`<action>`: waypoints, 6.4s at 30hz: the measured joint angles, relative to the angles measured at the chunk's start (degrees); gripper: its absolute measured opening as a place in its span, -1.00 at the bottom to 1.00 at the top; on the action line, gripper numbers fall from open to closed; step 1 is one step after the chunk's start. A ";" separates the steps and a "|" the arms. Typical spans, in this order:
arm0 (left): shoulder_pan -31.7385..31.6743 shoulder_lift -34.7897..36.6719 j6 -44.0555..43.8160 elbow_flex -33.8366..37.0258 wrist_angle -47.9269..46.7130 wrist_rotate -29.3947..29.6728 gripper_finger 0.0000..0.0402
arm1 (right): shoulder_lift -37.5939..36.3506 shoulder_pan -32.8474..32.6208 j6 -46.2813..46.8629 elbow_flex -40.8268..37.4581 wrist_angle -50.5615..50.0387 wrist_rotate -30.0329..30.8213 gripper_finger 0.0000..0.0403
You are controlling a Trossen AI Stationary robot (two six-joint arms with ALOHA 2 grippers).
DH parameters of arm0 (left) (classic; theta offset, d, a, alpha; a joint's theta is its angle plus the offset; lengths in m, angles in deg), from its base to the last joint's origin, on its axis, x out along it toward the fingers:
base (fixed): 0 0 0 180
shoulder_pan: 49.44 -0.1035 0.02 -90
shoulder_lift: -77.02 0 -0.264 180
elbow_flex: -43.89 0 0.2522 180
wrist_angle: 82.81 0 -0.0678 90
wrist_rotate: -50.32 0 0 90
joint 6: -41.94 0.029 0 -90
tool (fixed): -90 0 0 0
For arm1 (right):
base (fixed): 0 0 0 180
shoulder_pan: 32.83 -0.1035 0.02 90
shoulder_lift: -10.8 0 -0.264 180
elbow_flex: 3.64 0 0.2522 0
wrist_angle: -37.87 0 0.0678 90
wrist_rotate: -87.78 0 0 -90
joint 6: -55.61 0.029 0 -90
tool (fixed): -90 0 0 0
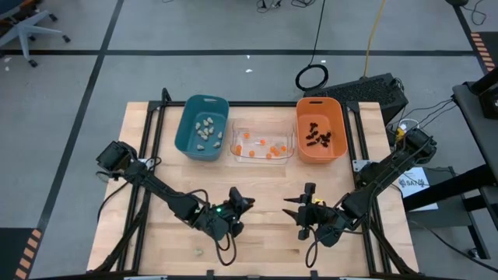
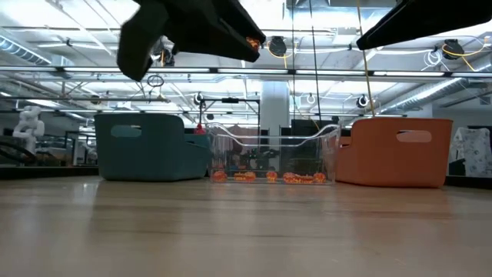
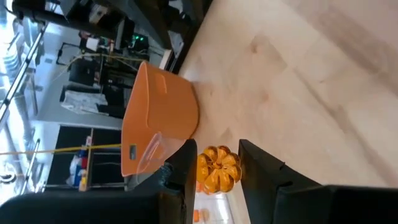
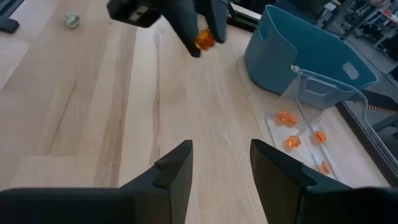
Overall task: Sort Halloween decoration
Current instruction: Put the orange pumpkin toy into the transparent bin, then put the white skull toy into the blue bin
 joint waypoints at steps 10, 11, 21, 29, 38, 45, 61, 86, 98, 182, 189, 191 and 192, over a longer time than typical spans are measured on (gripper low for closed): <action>-1.80 0.00 0.05 0.00 -0.03 -0.04 -0.52 | 0.00 0.00 0.20 0.00 -0.01 1.51 -0.29; -1.80 0.00 0.03 0.00 -0.03 -0.04 -0.52 | 0.00 0.00 0.38 0.00 -0.02 1.51 -0.29; -1.89 0.00 -0.16 0.00 4.47 -0.15 -0.52 | 0.00 0.00 1.61 0.00 -0.03 1.49 -0.29; -1.90 0.00 -5.37 -0.02 6.55 -1.97 -0.52 | 0.00 0.00 2.83 0.00 -0.02 1.31 -0.29; -1.90 0.00 -21.26 -0.04 6.57 -2.82 -0.52 | 0.00 0.00 3.12 0.00 -0.02 1.25 -0.29; -1.90 0.00 -36.51 -0.04 6.68 -4.26 -0.52 | 0.00 0.00 3.14 0.00 -0.02 1.25 -0.29; -1.90 0.00 -63.13 -0.04 7.68 -12.91 -0.52 | 0.00 0.00 4.65 0.00 -0.02 1.01 -0.29; -18.77 1.24 -58.48 -15.26 -25.30 -25.36 -0.52 | -0.04 0.00 12.32 -1.77 -11.08 -1.86 -0.29; -37.42 1.06 -52.63 -18.32 -32.26 -35.74 -0.52 | -0.04 0.02 13.46 -5.92 -8.30 -0.52 -0.29; 26.70 -3.18 -97.75 -3.32 -28.40 -6.73 0.11 | 0.00 0.02 16.45 -5.90 5.46 -2.01 -0.29; 30.00 -5.80 -97.73 -3.32 -29.13 -7.68 0.11 | 0.00 0.02 16.10 -5.90 5.42 -2.01 -0.29; 30.81 -6.23 -98.69 -3.32 -30.06 -7.66 0.11 | 0.00 0.02 15.70 -5.90 5.42 -2.01 -0.29; 31.20 -6.45 -100.06 -3.32 -30.92 -7.52 0.11 | 0.00 0.02 15.68 -5.90 5.42 -2.01 -0.29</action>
